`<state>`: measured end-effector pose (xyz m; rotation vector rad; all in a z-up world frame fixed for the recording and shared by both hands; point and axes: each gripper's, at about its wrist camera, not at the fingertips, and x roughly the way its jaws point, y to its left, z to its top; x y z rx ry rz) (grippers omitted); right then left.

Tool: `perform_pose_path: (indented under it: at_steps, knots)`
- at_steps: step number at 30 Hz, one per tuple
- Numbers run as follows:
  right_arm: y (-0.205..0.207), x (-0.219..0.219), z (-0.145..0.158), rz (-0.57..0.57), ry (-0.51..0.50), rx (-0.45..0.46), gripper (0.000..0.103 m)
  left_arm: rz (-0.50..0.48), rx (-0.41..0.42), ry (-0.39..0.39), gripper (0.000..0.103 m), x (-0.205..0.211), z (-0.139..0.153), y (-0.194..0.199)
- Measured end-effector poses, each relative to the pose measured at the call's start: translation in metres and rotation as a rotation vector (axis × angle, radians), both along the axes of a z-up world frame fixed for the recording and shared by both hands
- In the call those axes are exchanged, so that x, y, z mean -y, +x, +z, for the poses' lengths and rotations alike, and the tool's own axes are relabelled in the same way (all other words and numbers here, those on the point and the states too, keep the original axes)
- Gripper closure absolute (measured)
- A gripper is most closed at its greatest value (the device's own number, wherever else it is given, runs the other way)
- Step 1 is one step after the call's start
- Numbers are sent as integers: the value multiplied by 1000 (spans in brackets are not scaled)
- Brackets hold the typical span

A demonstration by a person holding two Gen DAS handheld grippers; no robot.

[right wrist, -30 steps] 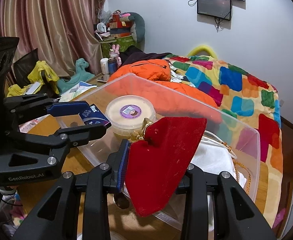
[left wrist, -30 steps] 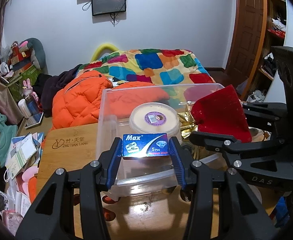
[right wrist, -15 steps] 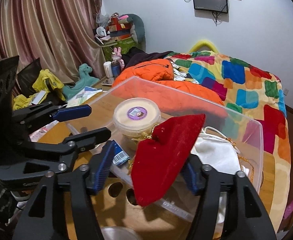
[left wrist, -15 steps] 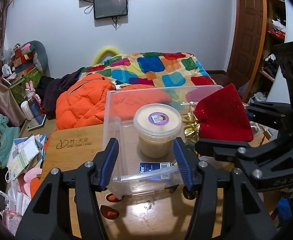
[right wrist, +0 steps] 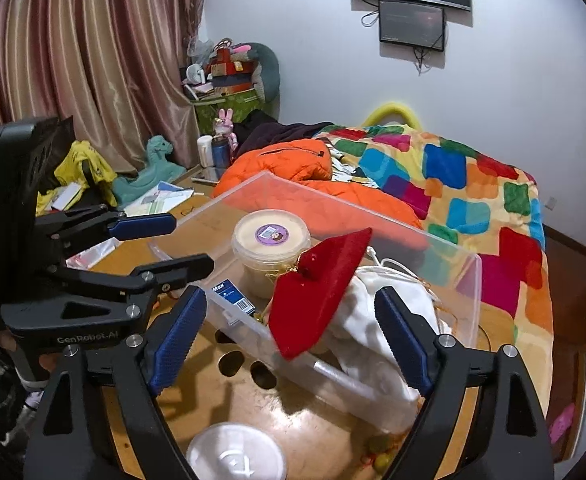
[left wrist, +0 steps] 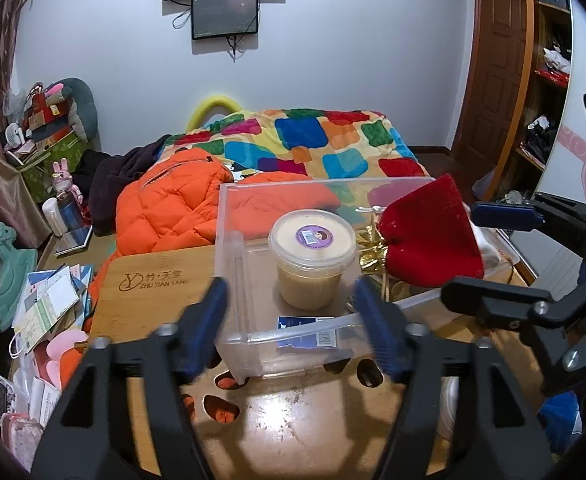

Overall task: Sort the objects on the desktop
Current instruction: 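Carry the red pouch and blue pack into the box and open both tools, then withdraw both tools and move toward the gourd charm and white round container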

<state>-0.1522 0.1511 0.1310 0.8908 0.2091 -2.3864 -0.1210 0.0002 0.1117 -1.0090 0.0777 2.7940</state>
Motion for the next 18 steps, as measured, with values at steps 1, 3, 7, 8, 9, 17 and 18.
perform_pose_path:
  at_steps: [1, 3, 7, 8, 9, 17, 18]
  knots:
    - [3, -2, 3, -9, -4, -6, 18, 4, -19, -6, 26, -1, 3, 4]
    - [8, -5, 7, -15, -9, -18, 16, 0, -34, -17, 26, -3, 8, 9]
    - [22, -11, 16, -54, -2, -70, 4, 4, -55, -31, 19, -6, 15, 18]
    - [24, -12, 17, -60, -2, -82, 1, 6, -60, -30, 15, -6, 17, 21]
    - [28, -14, 19, -68, 0, -96, 1, 8, -65, -30, 13, -6, 18, 23]
    - [52, -32, 24, -139, -8, -176, 1, 11, -96, -69, 9, -14, 24, 44]
    - [55, -35, 23, -150, -16, -182, 1, 9, -99, -72, 9, -15, 25, 46]
